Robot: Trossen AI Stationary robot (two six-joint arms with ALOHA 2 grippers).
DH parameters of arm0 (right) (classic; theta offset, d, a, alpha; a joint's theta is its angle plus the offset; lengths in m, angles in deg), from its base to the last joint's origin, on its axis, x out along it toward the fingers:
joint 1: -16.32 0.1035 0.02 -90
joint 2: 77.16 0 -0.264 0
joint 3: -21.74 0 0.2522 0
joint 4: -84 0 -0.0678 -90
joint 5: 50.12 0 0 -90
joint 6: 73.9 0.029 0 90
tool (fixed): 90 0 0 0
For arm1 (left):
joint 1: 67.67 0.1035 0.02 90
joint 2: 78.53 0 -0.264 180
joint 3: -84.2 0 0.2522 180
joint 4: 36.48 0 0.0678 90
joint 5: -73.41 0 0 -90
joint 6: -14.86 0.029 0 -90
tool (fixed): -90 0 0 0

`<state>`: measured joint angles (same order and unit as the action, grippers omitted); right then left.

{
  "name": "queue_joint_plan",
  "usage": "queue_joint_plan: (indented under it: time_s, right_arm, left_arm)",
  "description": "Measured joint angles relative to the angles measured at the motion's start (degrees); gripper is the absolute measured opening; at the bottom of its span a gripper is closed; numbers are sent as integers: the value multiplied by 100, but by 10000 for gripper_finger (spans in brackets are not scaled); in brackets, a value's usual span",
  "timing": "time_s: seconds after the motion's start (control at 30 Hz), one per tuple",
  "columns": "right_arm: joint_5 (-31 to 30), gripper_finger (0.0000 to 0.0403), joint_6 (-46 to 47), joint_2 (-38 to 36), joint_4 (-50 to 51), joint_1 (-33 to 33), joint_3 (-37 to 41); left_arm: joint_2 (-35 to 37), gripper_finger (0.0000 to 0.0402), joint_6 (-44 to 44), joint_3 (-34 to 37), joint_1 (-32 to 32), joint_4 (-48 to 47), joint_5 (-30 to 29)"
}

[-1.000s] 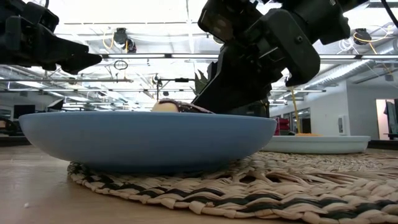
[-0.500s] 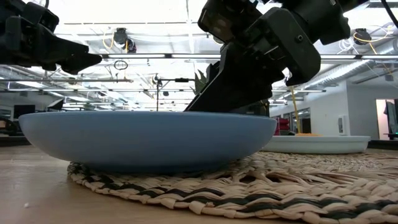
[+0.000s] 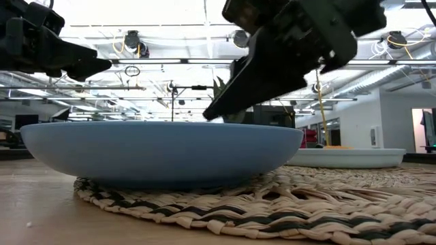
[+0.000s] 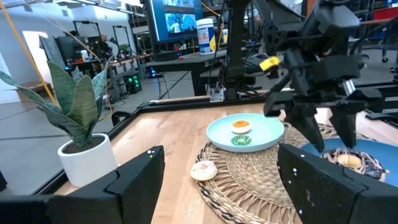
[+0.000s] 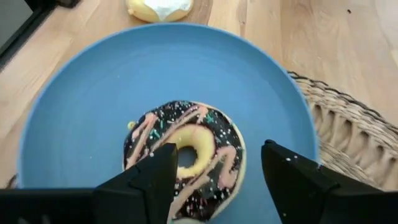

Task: Pick & Place donuts
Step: Put the small white donut on the light blue plate

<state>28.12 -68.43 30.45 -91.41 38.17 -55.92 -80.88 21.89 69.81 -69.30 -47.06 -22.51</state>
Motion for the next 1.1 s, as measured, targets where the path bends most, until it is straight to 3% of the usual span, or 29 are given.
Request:
queue_joint_plan:
  time_s: [0.47,0.67,1.1]
  right_arm:
    - [-14,207,1010,-907,2206,12,242]
    - [-61,201,1402,-1344,2161,12,684]
    - [-1455,201,2252,-2552,2041,12,1675]
  left_arm:
    - [0,306,0,0,1,-1,-2]
    - [0,306,0,0,1,-1,0]
    - [2,306,1,-1,0,-6,-2]
